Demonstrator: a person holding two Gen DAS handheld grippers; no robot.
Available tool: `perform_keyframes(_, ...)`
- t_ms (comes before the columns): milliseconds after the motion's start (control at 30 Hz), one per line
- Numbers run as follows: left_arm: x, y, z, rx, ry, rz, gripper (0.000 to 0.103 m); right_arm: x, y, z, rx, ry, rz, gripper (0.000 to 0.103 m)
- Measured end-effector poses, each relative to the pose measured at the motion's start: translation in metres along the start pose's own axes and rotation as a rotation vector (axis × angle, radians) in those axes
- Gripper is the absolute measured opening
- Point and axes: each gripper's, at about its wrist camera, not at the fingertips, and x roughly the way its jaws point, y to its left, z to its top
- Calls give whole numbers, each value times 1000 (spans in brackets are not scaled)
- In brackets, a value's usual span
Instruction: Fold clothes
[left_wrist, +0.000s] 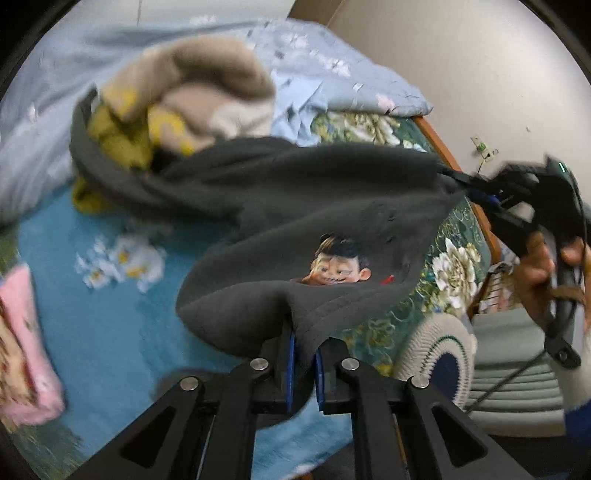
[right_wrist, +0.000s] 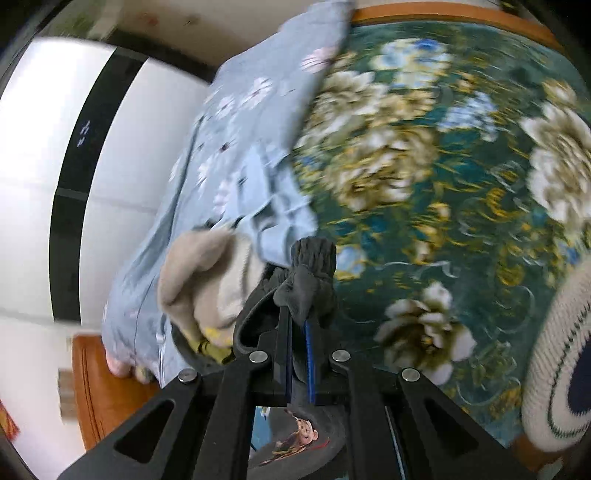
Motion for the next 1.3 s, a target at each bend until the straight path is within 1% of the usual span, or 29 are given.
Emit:
perform_keyframes(67, 5, 12, -5, -78, 29, -38, 25, -8, -13, 1, 23, -13, -24, 6)
perform_keyframes(133, 5, 29, -14, -172, 38, -77, 51, -15, -21, 5, 27, -22, -41, 6)
perform_keyframes(200, 4, 49, -27, -275, 31, -109, 57, -20, -26, 12, 36, -32, -48, 6)
perform_keyframes(267, 4, 70, -40, -375, 27, -108, 58, -24, -27, 21, 27, -36, -57, 6)
perform_keyframes(367, 8, 101, -63, -534, 24, -55, 58, -31, -25, 43, -15, -49, -70, 6)
perform_keyframes(400, 11, 111, -72, -597, 23, -40, 58, -34, -24, 52, -29, -59, -77, 6)
perform_keyframes(467, 17, 129, -93, -752, 21, -37, 58, -37, -26, 69, -51, -71, -79, 6)
perform_keyframes(500, 21, 135, -103, -814, 21, -34, 58, -35, -29, 77, -59, -66, -89, 6)
perform_keyframes(567, 29, 141, -121, -915, 28, -8, 58, -29, -35, 93, -79, -49, -115, 6)
perform_keyframes(600, 35, 144, -130, -964, 33, 0, 58, -20, -41, 100, -89, -15, -137, 6)
perform_keyframes(700, 44, 153, -146, -1125, 20, -7, 58, -3, -62, 107, -89, 41, -161, 6)
perform_keyframes(833, 52, 166, -163, -1337, -10, -20, 58, 11, -94, 113, -23, 105, -175, 6)
perform_keyframes(900, 56, 172, -172, -1443, -26, -27, 58, 15, -105, 117, -24, 126, -180, 6)
perform_keyframes(933, 57, 176, -172, -1481, -36, -25, 58, 16, -109, 119, -28, 136, -184, 6)
perform_keyframes(967, 56, 178, -164, -1489, -48, -15, 58, 17, -113, 121, -31, 147, -188, 6)
perform_keyframes(1067, 64, 186, -144, -1537, -48, -26, 60, 21, -121, 126, -24, 168, -185, 6)
perform_keyframes(1200, 92, 199, -124, -1671, 27, -64, 60, 28, -123, 131, -37, 192, -191, 6)
perform_keyframes(1300, 108, 204, -121, -1792, 46, -90, 60, 35, -120, 133, -64, 213, -210, 6)
